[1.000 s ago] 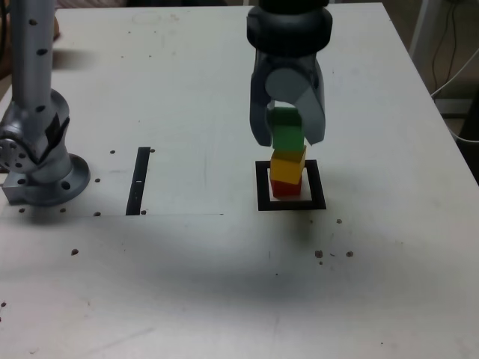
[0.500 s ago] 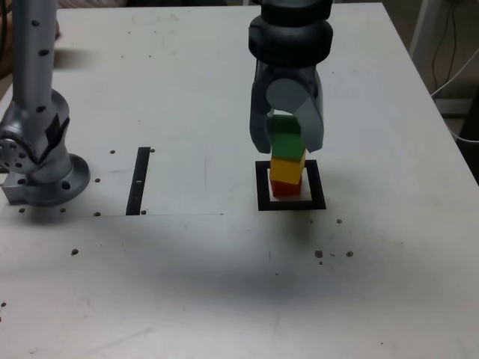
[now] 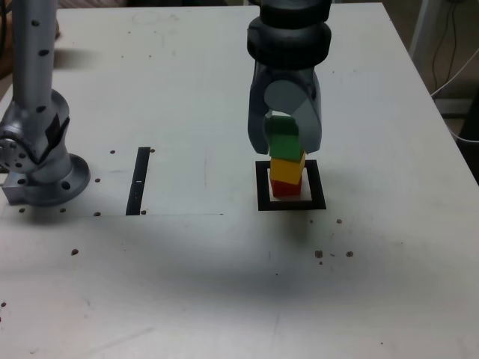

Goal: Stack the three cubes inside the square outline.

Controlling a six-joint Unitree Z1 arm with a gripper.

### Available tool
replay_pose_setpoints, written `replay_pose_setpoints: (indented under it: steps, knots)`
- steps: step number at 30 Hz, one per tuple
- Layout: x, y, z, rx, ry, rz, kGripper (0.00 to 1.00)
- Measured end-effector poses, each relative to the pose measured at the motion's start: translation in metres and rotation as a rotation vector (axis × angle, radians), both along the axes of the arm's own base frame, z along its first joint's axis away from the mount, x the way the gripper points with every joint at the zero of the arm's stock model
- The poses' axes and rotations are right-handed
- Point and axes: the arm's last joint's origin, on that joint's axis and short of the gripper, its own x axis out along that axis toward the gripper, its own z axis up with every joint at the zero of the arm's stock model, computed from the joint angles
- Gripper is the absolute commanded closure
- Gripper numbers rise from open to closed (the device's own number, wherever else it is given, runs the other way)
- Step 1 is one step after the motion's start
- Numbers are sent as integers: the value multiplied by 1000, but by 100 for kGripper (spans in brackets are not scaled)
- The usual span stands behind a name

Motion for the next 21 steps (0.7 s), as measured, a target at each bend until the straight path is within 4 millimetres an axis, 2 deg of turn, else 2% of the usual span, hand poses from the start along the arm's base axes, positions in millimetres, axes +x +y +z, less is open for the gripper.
replay_pose_setpoints:
  steps: [7,17,19,21]
  knots:
    - [0,0,-1,0,1,-5,45]
    - [1,0,-2,-2,-8,-7,43]
    - [1,0,-2,-2,-9,-7,39]
    - [1,0,-2,-2,-8,-9,31]
